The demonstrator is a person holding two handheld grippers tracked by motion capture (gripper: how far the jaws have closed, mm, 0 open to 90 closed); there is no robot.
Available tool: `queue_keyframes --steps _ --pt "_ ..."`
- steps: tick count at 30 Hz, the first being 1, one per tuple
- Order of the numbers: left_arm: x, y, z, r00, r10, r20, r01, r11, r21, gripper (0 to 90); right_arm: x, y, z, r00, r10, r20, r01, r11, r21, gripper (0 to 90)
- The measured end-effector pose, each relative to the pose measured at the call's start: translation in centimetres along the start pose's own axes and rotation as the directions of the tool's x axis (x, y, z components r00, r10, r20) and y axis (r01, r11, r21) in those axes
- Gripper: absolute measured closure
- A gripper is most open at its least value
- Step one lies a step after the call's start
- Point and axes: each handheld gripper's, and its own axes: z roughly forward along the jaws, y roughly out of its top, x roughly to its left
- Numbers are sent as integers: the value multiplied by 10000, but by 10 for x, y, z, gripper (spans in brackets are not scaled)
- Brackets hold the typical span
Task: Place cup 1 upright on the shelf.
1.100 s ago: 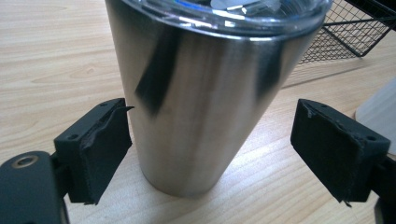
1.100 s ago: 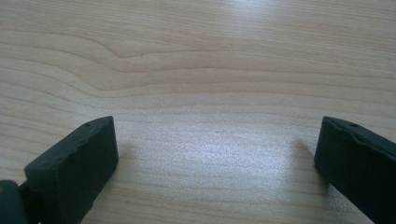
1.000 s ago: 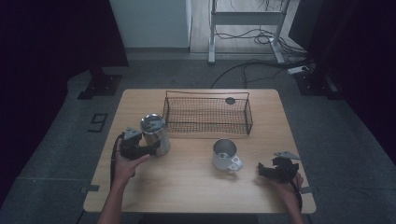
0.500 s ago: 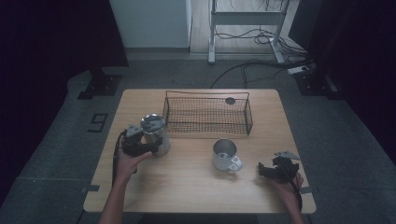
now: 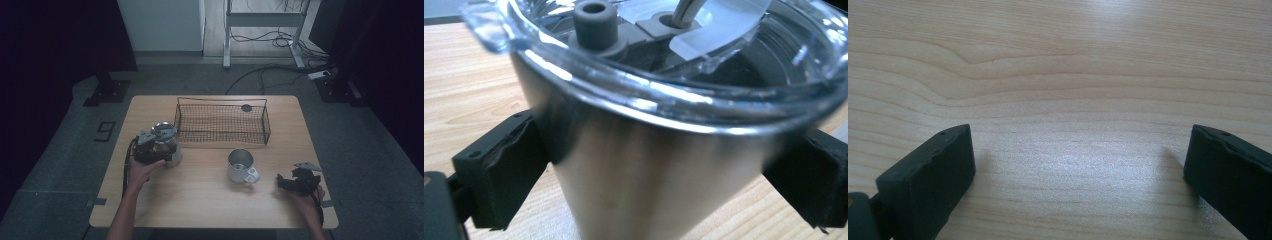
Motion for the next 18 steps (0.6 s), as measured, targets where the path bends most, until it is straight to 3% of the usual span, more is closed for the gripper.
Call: queue_keyframes --steps 18 --pt "-1 2 10 9996 252 -162 -254 9996 -139 32 0 0 0 10000 12 5 -12 10000 -2 0"
